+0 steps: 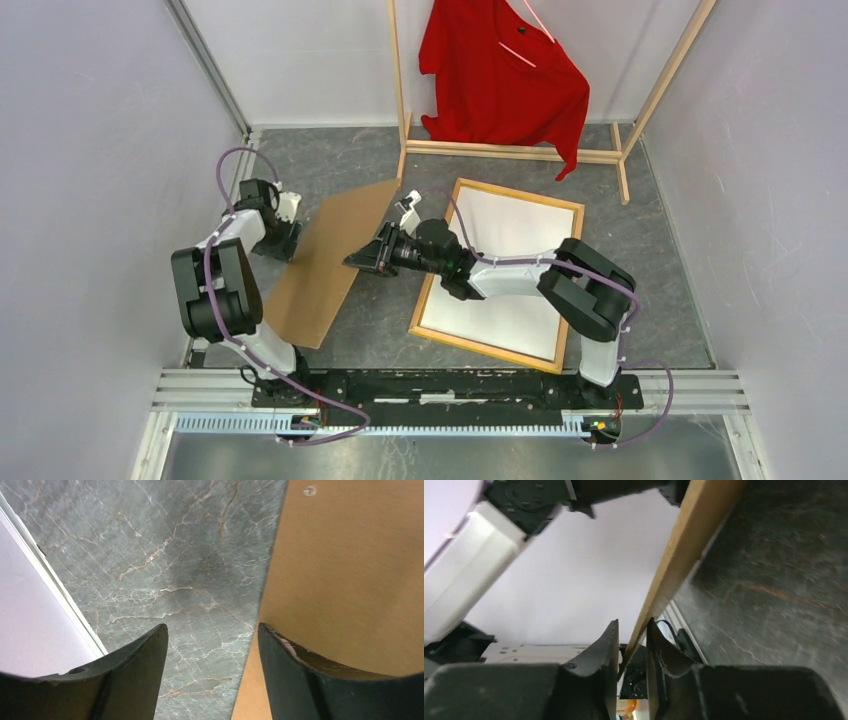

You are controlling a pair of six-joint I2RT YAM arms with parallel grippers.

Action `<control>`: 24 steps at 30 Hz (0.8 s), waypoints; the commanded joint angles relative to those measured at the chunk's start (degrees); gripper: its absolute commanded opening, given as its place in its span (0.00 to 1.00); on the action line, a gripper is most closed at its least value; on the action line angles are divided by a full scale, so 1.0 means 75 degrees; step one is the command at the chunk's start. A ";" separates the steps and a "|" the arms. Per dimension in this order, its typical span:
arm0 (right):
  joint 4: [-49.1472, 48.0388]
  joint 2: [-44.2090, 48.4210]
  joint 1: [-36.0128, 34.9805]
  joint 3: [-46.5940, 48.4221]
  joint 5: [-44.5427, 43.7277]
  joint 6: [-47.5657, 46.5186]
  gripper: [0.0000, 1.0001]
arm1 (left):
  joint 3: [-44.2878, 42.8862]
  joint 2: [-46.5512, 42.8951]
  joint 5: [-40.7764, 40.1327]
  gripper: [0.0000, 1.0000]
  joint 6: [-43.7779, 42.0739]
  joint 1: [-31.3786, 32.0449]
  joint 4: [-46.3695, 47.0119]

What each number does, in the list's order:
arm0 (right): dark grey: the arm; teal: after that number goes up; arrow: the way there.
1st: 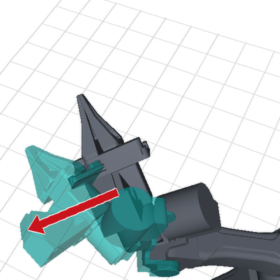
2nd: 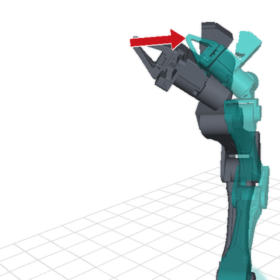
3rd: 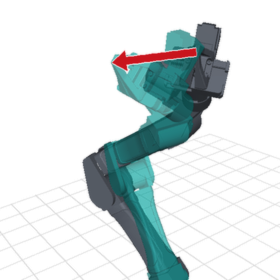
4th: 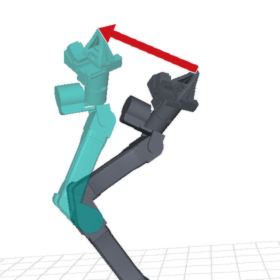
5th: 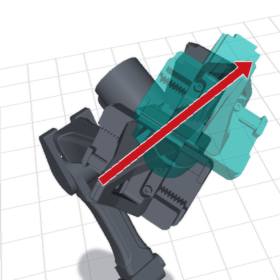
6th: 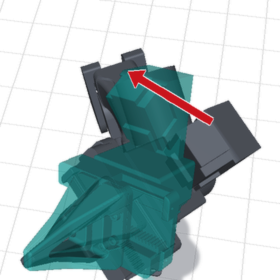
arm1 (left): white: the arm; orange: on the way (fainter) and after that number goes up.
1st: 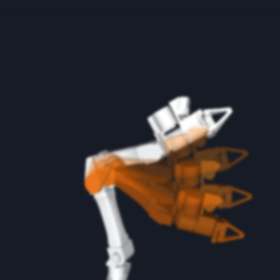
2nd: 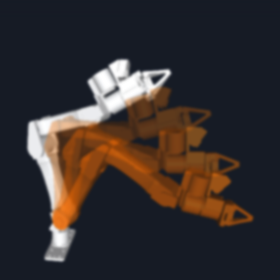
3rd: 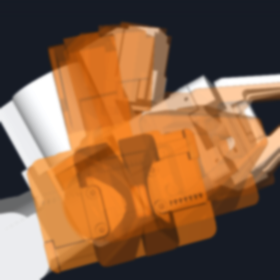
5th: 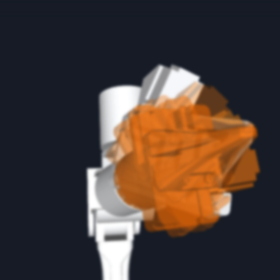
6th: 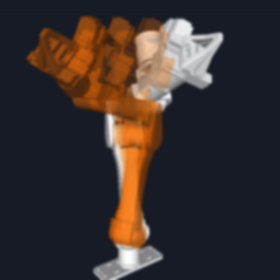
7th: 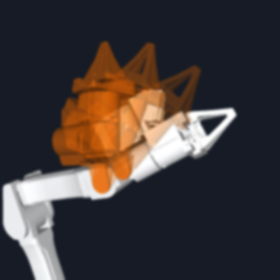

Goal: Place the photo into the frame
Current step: Pick up the photo frame item at the center of the board.

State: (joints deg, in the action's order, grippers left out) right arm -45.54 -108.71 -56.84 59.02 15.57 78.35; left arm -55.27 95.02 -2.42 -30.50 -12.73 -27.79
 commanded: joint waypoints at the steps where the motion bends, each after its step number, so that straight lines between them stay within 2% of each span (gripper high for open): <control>1: 0.1245 0.0314 0.0103 0.0322 -0.0447 -0.0489 0.09 | -0.0628 -0.0314 0.1908 0.80 0.0446 0.0243 -0.2059; 2: 0.1341 0.0337 0.0169 0.0350 -0.0447 -0.0441 0.03 | -0.0861 -0.0479 0.2072 0.85 0.0430 0.0268 -0.2234; 3: 0.1457 0.0363 0.0254 0.0415 -0.0451 -0.0417 0.00 | -0.1106 -0.0649 0.2234 0.96 0.0398 0.0306 -0.2385; 4: 0.1618 0.0387 0.0349 0.0504 -0.0437 -0.0412 0.00 | -0.1341 -0.0843 0.2411 0.99 0.0358 0.0344 -0.2558; 8: 0.2411 0.0414 0.0861 0.1347 -0.0437 -0.0528 0.00 | -0.2626 -0.1567 0.3083 1.00 0.0115 0.0670 -0.3432; 11: 0.2612 0.0337 0.1213 0.1973 -0.0359 -0.0309 0.00 | -0.3180 -0.2311 0.3801 1.00 -0.0323 0.0962 -0.3800; 14: 0.2777 0.0096 0.1495 0.2704 -0.0196 0.0058 0.00 | -0.2890 -0.3440 0.4375 1.00 -0.1279 0.1236 -0.3827; 16: 0.2859 -0.0019 0.1672 0.3136 -0.0180 0.0303 0.00 | -0.2425 -0.4334 0.4792 1.00 -0.2661 0.1263 -0.4138; 19: 0.2784 -0.0192 0.1842 0.3587 -0.0073 0.0681 0.00 | -0.2054 -0.5597 0.4738 1.00 -0.3623 0.1264 -0.4203; 24: 0.2096 -0.0231 0.1955 0.3575 0.0300 0.1437 0.00 | -0.2337 -0.6488 0.4584 1.00 -0.5092 0.1265 -0.5686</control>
State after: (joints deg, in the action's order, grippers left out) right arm -20.16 -110.69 -41.80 84.07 14.15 83.05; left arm -72.18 48.21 30.76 -54.46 -3.11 -60.49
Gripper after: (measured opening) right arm 0.021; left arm 0.997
